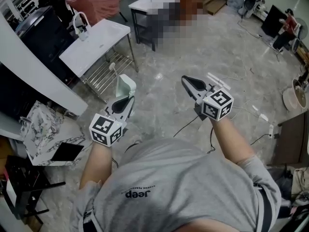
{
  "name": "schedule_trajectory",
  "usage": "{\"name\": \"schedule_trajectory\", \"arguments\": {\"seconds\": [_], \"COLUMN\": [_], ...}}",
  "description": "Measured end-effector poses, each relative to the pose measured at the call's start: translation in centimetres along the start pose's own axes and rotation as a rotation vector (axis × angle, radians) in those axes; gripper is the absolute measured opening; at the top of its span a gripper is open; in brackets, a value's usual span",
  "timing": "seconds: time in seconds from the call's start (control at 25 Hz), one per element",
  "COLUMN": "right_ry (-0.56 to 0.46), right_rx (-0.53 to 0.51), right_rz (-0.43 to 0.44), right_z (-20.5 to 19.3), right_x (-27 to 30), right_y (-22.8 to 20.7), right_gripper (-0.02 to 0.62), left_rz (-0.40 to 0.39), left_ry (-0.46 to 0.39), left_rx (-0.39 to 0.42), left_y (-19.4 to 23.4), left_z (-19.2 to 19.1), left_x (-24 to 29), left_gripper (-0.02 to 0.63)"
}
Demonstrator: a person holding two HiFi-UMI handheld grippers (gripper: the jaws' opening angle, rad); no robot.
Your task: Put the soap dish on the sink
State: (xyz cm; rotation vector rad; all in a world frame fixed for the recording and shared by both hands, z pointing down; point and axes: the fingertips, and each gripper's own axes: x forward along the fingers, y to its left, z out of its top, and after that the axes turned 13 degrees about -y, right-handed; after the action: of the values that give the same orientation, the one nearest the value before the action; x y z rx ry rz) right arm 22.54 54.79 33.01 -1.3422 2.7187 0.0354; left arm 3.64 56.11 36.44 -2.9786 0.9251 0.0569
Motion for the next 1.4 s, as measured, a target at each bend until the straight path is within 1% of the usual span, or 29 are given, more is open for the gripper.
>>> {"name": "schedule_trajectory", "arguments": {"seconds": [0.2,0.32,0.48,0.64,0.8,0.96,1.16,1.4], "right_ry": [0.016,0.029,0.038,0.043,0.041,0.034,0.051,0.055], "right_rx": [0.002,-0.003,-0.014,-0.024,-0.024,-0.026,-0.022,-0.002], "right_rz": [-0.008,-0.009,-0.02,-0.028,-0.037,-0.035,-0.043,-0.047], "right_z": [-1.2,-2.1,-3.3,-4.4,-4.2,-4.6,-5.5,-7.2], "right_x": [2.4,5.7,12.2,20.9,29.6,36.5,42.4,46.8], "right_y": [-1.5,-2.5,-4.6,-6.4,-8.3,-9.9,-12.9,-18.2], "right_gripper": [0.058,0.058,0.058,0.058,0.058,0.058,0.058,0.058], "left_rz": [-0.011,-0.019,-0.034,-0.058,-0.092,-0.115,-0.121,-0.097], "left_ry": [-0.001,-0.004,-0.018,-0.024,-0.009,-0.003,-0.002,0.013], "left_rx": [-0.015,-0.016,-0.018,-0.001,0.019,0.04,0.032,0.008], "left_y": [2.6,6.0,12.8,21.5,30.0,37.1,43.5,48.4], "left_z": [-1.0,-1.7,-2.8,-3.4,-2.8,-2.6,-2.5,-4.2], "left_x": [1.3,2.2,3.9,6.0,8.1,9.8,12.4,15.7], "left_gripper": [0.017,0.017,0.017,0.017,0.017,0.017,0.017,0.017]}}
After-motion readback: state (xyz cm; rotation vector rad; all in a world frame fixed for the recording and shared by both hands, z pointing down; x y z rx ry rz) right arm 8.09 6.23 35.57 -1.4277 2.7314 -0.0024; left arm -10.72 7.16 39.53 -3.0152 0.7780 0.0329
